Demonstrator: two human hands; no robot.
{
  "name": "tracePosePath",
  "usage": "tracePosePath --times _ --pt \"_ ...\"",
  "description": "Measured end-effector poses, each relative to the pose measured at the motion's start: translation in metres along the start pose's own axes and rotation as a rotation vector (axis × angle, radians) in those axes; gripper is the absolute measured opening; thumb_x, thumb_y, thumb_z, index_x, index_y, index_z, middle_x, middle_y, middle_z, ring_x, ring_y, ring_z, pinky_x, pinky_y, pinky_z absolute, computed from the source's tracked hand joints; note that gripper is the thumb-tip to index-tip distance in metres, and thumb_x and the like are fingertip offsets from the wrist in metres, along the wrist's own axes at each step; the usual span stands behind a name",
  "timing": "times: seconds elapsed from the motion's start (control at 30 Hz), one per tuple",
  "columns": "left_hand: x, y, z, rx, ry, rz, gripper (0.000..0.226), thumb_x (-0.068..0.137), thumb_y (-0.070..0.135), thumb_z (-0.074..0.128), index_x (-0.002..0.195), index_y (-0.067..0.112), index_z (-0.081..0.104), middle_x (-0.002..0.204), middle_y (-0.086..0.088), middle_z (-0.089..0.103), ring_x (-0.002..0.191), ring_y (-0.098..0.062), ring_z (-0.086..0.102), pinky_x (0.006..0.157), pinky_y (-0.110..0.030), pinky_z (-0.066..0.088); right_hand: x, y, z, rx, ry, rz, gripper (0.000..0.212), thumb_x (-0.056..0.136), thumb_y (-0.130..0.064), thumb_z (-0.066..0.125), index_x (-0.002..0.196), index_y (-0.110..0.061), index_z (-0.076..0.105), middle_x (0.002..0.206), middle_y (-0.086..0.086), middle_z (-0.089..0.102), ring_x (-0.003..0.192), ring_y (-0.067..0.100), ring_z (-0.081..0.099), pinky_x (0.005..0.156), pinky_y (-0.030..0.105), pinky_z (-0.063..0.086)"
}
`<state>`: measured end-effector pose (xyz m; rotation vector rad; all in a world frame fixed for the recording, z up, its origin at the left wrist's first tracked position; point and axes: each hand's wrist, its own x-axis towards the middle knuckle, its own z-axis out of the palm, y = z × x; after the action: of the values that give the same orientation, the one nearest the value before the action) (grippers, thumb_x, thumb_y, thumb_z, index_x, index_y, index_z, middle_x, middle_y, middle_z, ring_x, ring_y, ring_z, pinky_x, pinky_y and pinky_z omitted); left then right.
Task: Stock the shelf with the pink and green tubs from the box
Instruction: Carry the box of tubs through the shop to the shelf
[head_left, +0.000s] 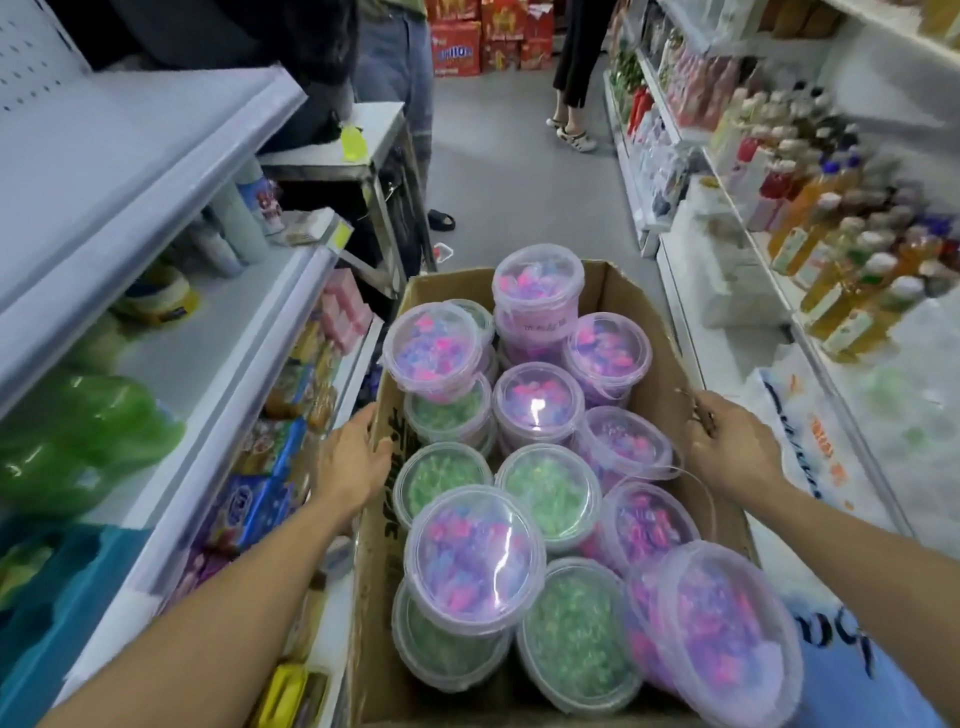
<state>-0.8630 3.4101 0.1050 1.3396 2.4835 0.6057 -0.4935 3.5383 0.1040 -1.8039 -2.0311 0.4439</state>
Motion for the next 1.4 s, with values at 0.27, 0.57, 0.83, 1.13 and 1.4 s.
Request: tracePosePath --times 0.27,0.57,0.83,1.13,1.4 --pt "0.165 -0.006 0.052 0.049 -0.005 0.007 0.051 0.09 0.024 0.058 0.139 0.021 0.047 0.078 -0.013 0.068 0.078 -0.034 0.064 0.069 -0.04 0.053 0.142 -0.011 0.087 -0.004 0.019 -0.017 0.038 0.086 -0.044 0.033 0.105 -0.024 0.059 0.088 0.012 0.07 0.08 0.041 0.062 0.068 0.039 0.049" --pt "0.343 -0.033 0.115 0.135 -0.083 -0.004 0.052 0.089 0.027 0.057 0.139 0.03 0.044 0.071 -0.008 0.065 0.066 -0.03 0.062 0.061 -0.041 0.054 0.273 -0.033 0.192 0.003 -0.001 0.042 0.046 0.086 -0.041 0.037 0.118 -0.02 0.063 0.085 0.021 0.07 0.077 0.044 0.064 0.06 0.033 0.039" --pt "0.443 -0.058 0.165 0.165 -0.068 0.048 0.054 0.091 0.023 0.056 0.142 0.025 0.042 0.091 -0.014 0.071 0.083 -0.038 0.065 0.067 -0.04 0.049 0.347 -0.041 0.274 0.065 -0.075 0.12 0.032 0.093 -0.038 0.038 0.111 -0.025 0.062 0.087 0.011 0.07 0.077 0.036 0.065 0.065 0.037 0.05" --pt "0.487 -0.077 0.199 0.2 -0.116 0.035 0.055 0.091 0.024 0.056 0.144 0.023 0.04 0.086 -0.018 0.071 0.08 -0.042 0.064 0.067 -0.042 0.048 0.382 -0.031 0.331 0.083 -0.107 0.176 0.03 0.09 -0.027 0.045 0.117 -0.024 0.057 0.095 0.014 0.07 0.081 0.037 0.065 0.069 0.045 0.054" --pt "0.491 -0.078 0.199 0.18 -0.124 0.018 0.056 0.093 0.026 0.054 0.147 0.019 0.036 0.095 -0.017 0.071 0.083 -0.039 0.065 0.071 -0.042 0.05 0.38 -0.038 0.336 0.129 -0.09 0.24 0.028 0.092 -0.015 0.049 0.118 -0.023 0.057 0.088 0.01 0.068 0.076 0.036 0.062 0.071 0.045 0.053"
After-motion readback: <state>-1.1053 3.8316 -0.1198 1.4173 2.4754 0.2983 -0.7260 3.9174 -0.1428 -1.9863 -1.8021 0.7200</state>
